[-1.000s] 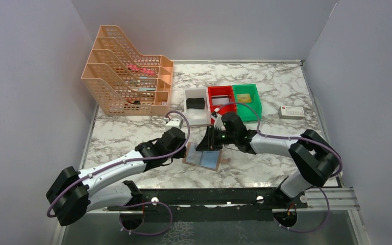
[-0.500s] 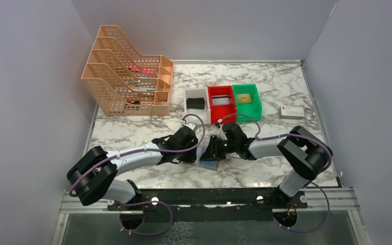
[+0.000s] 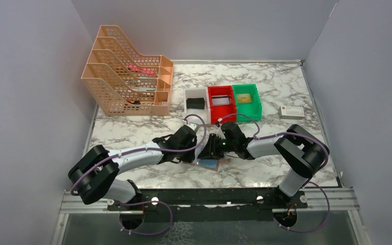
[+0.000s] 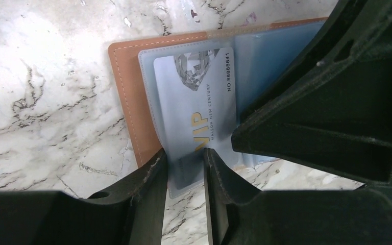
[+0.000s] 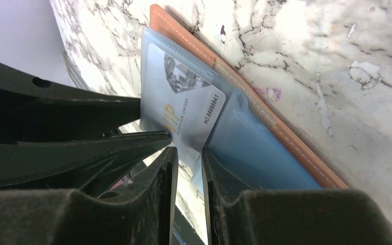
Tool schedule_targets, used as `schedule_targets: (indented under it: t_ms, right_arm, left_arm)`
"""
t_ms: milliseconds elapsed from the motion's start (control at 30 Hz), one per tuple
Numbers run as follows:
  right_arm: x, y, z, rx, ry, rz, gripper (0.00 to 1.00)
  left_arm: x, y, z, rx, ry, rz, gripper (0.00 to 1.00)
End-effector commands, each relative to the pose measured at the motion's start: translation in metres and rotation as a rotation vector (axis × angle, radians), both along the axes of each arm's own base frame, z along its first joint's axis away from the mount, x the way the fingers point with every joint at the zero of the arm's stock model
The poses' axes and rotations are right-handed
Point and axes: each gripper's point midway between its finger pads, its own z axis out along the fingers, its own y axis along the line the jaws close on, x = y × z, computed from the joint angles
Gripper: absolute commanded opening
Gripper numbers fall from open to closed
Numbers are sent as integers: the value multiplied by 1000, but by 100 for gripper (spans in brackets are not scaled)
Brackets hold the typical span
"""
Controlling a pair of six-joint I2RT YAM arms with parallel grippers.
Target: Take the credit cards out of the card holder
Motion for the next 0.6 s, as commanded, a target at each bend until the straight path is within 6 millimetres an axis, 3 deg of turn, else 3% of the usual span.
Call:
schedule_targets:
  t_ms: [0,200,433,567]
  right_arm:
    - [9,-5,-19,-52,31,-96,30]
    - [9,0,-15,-8,36,-98,29]
    - [17,-20,-15,-135,-34,-131,29]
    - [18,-23,-9,-161,-61,-115,29]
  left_arm:
    - [-15,-9,5,-83,35,-40,31]
    - [-19,-10,6,-112,43,-33,29]
    - [1,5,17,-39,-49,45,53]
    - [15,5,28,-11,-100,67,56]
